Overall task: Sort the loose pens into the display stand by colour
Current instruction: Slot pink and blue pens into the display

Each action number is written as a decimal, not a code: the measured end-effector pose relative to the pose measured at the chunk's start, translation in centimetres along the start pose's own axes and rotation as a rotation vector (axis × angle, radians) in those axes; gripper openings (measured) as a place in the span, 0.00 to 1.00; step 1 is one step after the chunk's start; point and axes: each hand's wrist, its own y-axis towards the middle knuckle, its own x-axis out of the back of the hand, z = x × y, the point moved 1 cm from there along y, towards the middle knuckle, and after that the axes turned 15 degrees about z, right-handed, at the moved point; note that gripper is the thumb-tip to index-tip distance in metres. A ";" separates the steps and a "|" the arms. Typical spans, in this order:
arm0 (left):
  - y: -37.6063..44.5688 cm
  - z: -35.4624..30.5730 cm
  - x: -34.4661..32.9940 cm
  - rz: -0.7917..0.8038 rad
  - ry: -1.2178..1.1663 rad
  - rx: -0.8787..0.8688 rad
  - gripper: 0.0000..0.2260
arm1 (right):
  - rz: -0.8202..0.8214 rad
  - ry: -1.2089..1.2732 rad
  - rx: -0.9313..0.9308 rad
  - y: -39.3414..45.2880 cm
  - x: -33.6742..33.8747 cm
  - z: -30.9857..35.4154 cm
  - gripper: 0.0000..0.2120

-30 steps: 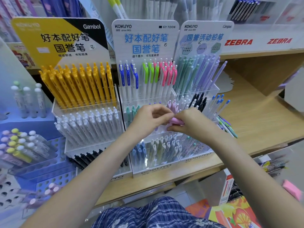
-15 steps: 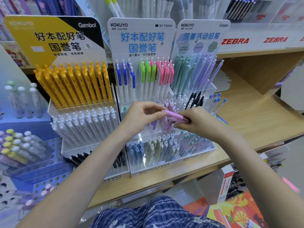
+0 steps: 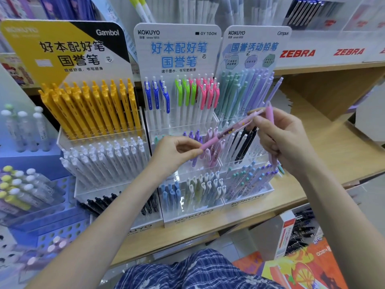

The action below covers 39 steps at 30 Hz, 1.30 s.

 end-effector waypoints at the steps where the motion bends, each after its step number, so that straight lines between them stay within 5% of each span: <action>1: 0.2 0.1 -0.2 -0.001 0.025 -0.007 0.09 | -0.004 -0.050 -0.003 0.2 0.0 0.5 0.05; 6: 1.1 0.8 -2.1 0.009 0.273 0.006 0.17 | -0.082 -0.164 0.020 0.6 1.3 2.7 0.04; 12: 2.2 0.3 -3.5 -0.105 0.422 0.001 0.08 | -0.141 -0.139 -0.001 0.0 2.6 1.3 0.06; 23: 4.3 -1.3 -3.4 0.041 0.743 0.076 0.06 | -0.123 -0.146 -0.039 -0.2 3.9 0.6 0.06; 36: 4.2 -0.9 -4.3 0.062 0.715 0.111 0.08 | -0.128 -0.149 -0.063 -0.8 4.6 -0.2 0.04; 39: 2.8 -0.8 -3.6 0.060 0.631 0.096 0.15 | -0.142 -0.176 -0.001 -0.2 4.2 0.5 0.04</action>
